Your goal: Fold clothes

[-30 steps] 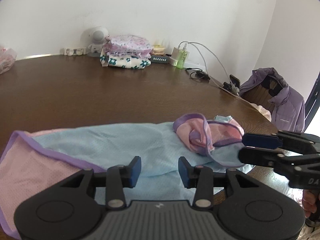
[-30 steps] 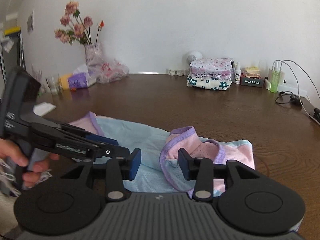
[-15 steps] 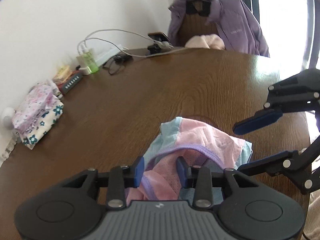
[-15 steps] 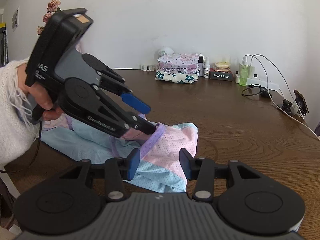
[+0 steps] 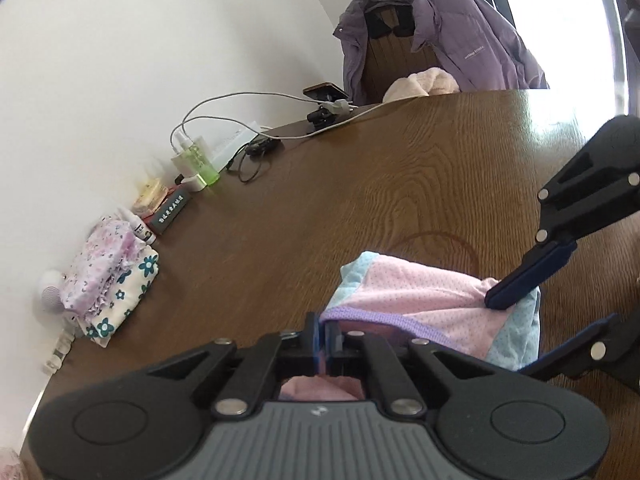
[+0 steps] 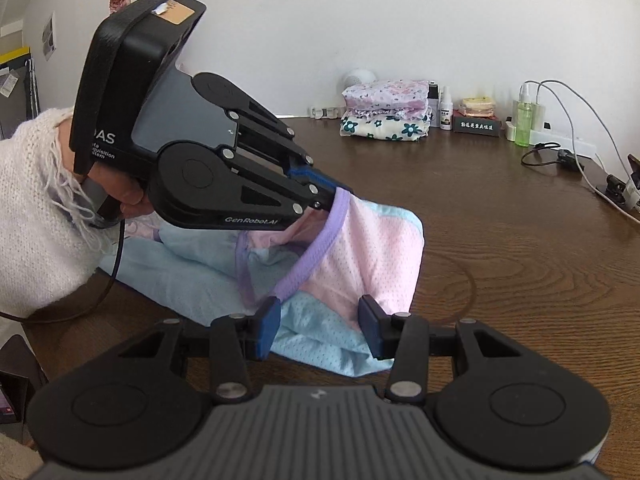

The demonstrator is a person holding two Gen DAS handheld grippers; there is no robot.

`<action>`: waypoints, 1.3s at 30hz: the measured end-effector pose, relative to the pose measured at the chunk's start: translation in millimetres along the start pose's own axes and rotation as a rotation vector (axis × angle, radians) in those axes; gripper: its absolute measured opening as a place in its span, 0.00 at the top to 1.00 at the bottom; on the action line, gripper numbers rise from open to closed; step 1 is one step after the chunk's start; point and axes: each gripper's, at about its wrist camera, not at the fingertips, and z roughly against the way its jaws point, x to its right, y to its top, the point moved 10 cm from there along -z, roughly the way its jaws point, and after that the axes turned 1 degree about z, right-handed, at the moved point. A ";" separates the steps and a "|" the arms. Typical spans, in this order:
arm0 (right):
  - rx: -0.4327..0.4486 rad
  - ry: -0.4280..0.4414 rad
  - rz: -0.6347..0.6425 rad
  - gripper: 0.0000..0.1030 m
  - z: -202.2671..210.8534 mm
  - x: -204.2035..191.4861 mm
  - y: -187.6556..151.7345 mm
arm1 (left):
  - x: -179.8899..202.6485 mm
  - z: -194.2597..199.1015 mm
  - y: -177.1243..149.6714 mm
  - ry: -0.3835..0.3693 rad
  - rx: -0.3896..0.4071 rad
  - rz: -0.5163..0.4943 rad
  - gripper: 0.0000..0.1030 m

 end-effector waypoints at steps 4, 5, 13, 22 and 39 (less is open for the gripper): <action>-0.021 -0.008 0.005 0.57 -4.4 -0.6 -3.7 | 2.0 -1.2 -11.8 0.061 -0.028 -0.039 0.93; -0.017 -0.004 -0.001 0.57 -2.6 -0.6 -2.9 | -0.3 -0.9 -14.0 0.082 -0.031 -0.041 0.91; 0.052 -0.005 -0.105 0.59 8.4 12.4 10.3 | -23.6 33.0 -3.9 -0.007 0.055 0.201 0.75; 0.005 -0.086 -0.029 0.68 -14.5 8.0 5.1 | 4.9 0.7 35.8 -0.233 0.063 0.371 0.95; 0.012 0.027 -0.337 0.51 -7.6 40.3 1.5 | 6.7 7.0 6.2 -0.217 0.039 0.393 0.82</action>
